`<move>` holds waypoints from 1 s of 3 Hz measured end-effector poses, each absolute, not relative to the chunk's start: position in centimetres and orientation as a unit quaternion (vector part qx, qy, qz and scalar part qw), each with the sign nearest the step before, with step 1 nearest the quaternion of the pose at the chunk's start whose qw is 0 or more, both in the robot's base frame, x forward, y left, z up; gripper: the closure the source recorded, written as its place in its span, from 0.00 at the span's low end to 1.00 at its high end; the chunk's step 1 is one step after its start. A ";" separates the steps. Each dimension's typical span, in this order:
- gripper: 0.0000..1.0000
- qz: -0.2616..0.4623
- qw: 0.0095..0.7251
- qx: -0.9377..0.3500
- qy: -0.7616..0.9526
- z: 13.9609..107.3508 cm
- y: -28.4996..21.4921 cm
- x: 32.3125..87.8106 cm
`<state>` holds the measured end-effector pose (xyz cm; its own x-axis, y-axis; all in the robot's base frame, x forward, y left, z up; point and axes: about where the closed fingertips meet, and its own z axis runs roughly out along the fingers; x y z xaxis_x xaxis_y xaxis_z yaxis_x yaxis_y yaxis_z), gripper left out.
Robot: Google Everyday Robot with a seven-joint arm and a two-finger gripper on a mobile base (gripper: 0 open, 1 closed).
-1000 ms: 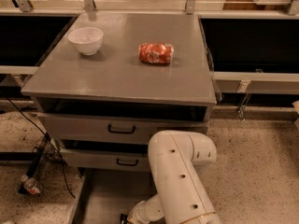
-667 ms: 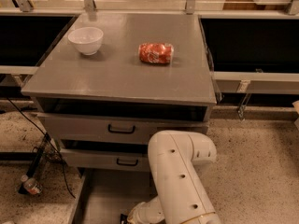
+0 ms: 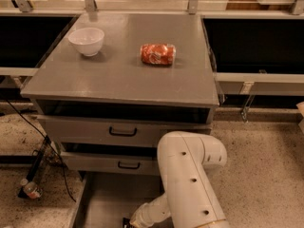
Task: Pick rxbar chocolate from bottom drawer and place on counter
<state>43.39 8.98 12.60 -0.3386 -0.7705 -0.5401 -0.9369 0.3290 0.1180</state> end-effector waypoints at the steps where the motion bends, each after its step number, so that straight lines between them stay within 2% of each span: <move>1: 1.00 0.193 0.203 -0.548 0.788 17.2 8.7 45.5; 3: 1.00 0.170 0.221 -0.560 0.780 24.7 9.1 47.0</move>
Offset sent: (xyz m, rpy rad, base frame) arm 0.0436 0.0026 0.1418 -0.0596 -0.1249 0.0214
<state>47.00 9.12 24.69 -0.2744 -0.7986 -0.5357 -0.9490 0.3147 0.0171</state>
